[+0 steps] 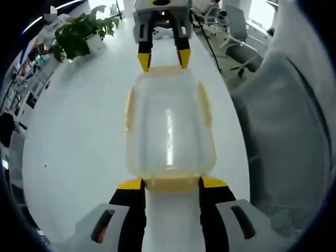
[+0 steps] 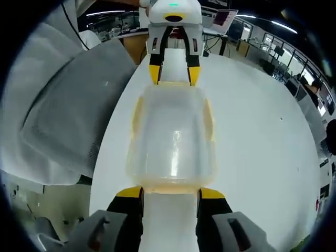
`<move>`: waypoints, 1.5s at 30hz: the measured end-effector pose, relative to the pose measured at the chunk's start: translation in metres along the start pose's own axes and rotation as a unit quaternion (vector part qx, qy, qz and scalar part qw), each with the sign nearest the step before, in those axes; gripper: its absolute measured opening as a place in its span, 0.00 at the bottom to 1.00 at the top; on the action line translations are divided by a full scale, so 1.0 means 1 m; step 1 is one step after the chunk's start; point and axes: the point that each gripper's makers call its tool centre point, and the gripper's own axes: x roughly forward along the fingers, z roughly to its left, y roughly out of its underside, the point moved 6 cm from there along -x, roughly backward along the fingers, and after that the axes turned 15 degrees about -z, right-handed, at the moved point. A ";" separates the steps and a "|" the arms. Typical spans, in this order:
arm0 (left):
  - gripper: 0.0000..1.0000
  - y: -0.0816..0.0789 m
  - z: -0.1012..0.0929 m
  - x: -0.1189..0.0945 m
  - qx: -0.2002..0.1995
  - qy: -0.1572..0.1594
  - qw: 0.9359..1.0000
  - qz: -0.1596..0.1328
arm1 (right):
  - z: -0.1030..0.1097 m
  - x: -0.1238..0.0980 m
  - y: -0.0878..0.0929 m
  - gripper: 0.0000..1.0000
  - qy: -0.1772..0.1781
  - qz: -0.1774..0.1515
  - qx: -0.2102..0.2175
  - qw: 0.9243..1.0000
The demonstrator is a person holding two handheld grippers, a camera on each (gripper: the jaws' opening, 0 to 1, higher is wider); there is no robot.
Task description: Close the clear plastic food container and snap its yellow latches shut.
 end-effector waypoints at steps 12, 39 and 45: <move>0.37 0.005 -0.004 -0.004 0.001 0.009 1.000 0.004 | 0.006 -0.003 0.009 0.38 -0.015 0.017 0.004 1.000; 0.43 -0.006 -0.001 -0.026 -0.181 -0.064 0.978 -0.084 | -0.001 -0.026 -0.019 0.43 0.083 -0.041 0.118 0.989; 0.43 -0.004 -0.005 -0.024 -0.249 -0.079 0.961 -0.095 | 0.003 -0.022 -0.023 0.43 0.104 -0.048 0.156 0.981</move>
